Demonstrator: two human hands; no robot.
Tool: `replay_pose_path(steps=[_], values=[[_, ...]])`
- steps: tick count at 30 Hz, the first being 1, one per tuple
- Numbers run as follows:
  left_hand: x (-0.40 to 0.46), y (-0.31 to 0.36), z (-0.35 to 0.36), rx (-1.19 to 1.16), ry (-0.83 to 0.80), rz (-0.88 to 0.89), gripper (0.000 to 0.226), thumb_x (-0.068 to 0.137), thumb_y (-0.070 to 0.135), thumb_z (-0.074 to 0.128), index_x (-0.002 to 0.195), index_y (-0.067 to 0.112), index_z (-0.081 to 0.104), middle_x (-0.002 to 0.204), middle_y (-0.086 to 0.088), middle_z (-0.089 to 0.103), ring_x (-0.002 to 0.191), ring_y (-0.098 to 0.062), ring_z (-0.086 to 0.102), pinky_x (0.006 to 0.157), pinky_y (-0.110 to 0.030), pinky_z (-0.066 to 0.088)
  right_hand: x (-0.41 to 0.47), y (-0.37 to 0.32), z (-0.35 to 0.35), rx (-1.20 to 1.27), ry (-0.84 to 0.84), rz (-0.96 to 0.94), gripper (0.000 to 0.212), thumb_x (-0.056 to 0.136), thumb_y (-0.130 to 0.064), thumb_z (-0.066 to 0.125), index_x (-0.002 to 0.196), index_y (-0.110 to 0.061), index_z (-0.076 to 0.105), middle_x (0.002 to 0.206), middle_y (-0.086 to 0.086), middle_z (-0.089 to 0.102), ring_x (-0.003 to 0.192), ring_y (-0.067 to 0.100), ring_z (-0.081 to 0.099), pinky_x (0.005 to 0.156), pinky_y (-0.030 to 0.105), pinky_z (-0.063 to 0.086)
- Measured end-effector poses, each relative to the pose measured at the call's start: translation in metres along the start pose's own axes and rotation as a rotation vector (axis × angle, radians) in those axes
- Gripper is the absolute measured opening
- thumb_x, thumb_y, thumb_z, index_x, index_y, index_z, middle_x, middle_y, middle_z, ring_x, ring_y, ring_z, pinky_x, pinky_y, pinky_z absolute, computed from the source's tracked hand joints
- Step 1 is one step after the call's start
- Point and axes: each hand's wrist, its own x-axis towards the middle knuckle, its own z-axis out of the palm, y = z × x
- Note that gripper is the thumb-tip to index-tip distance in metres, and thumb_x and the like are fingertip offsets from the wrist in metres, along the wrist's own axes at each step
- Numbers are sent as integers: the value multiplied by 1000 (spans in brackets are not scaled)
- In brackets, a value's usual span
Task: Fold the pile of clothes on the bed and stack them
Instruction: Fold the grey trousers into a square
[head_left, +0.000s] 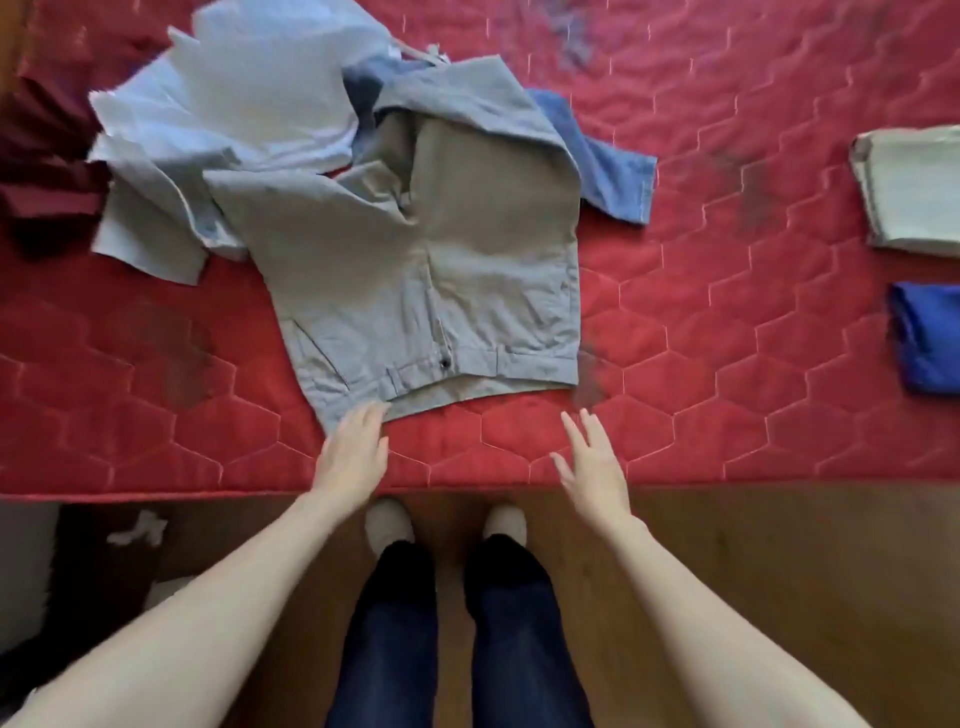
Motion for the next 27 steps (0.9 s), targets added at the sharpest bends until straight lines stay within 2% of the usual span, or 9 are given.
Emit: replay_pose_path(steps=[4, 7, 10, 12, 15, 17, 20, 23, 27], values=[[71, 47, -1, 316, -41, 530, 50, 88, -4, 51, 137, 2, 49, 142, -18, 47, 135, -32, 41, 108, -46, 34, 1, -3, 26, 127, 69, 44, 57, 99, -24, 52, 150, -13, 31, 159, 11, 19, 149, 21, 10, 118, 33, 23], [130, 88, 7, 602, -100, 830, 52, 95, 6, 45, 146, 13, 38, 153, -10, 35, 143, -27, 29, 112, -41, 25, 5, -19, 47, 210, 122, 91, 58, 99, -26, 51, 151, -12, 28, 160, 11, 16, 149, 21, 7, 120, 33, 19], [177, 126, 19, 749, -108, 1178, 55, 86, 3, 58, 140, 13, 47, 147, -13, 44, 137, -31, 39, 106, -44, 34, 9, -46, 69, 317, 166, 166, 60, 100, -28, 49, 152, -12, 25, 161, 10, 13, 150, 20, 2, 121, 33, 16], [202, 146, 30, 836, -117, 1350, 59, 85, 3, 61, 142, 14, 45, 149, -13, 41, 138, -32, 38, 107, -46, 33, 11, -70, 84, 386, 196, 234, 61, 100, -30, 49, 152, -12, 23, 161, 9, 12, 149, 19, 1, 119, 31, 15], [229, 173, 50, 1057, -200, 1480, 59, 99, 18, 48, 152, 20, 23, 160, -8, 18, 147, -28, 17, 114, -47, 20, 14, -109, 109, 488, 249, 378, 62, 100, -31, 49, 152, -13, 21, 161, 7, 15, 149, 18, 6, 116, 24, 12], [239, 186, 58, 1108, -267, 1539, 61, 100, 28, 46, 153, 20, 19, 161, -6, 15, 148, -26, 12, 115, -48, 16, 18, -138, 125, 542, 298, 483, 61, 99, -31, 51, 151, -13, 25, 158, 7, 23, 146, 21, 17, 118, 28, 16], [241, 197, 66, 1100, -359, 1579, 63, 96, 30, 53, 150, 16, 25, 153, -10, 30, 144, -27, 21, 114, -50, 15, 26, -183, 148, 604, 374, 646, 62, 96, -32, 55, 149, -10, 32, 147, 8, 39, 134, 22, 35, 114, 32, 29], [240, 205, 72, 1070, -388, 1556, 60, 92, 35, 59, 143, 11, 37, 138, -19, 40, 128, -34, 40, 111, -49, 22, 37, -225, 164, 710, 447, 818, 59, 92, -39, 60, 140, -10, 44, 129, 5, 51, 118, 19, 48, 103, 32, 40], [239, 212, 68, 987, -414, 1482, 53, 88, 38, 64, 128, 6, 52, 127, -20, 49, 120, -36, 43, 98, -46, 33, 57, -269, 183, 756, 409, 957, 53, 80, -54, 67, 116, -17, 56, 107, -3, 58, 102, 17, 53, 89, 29, 41]])
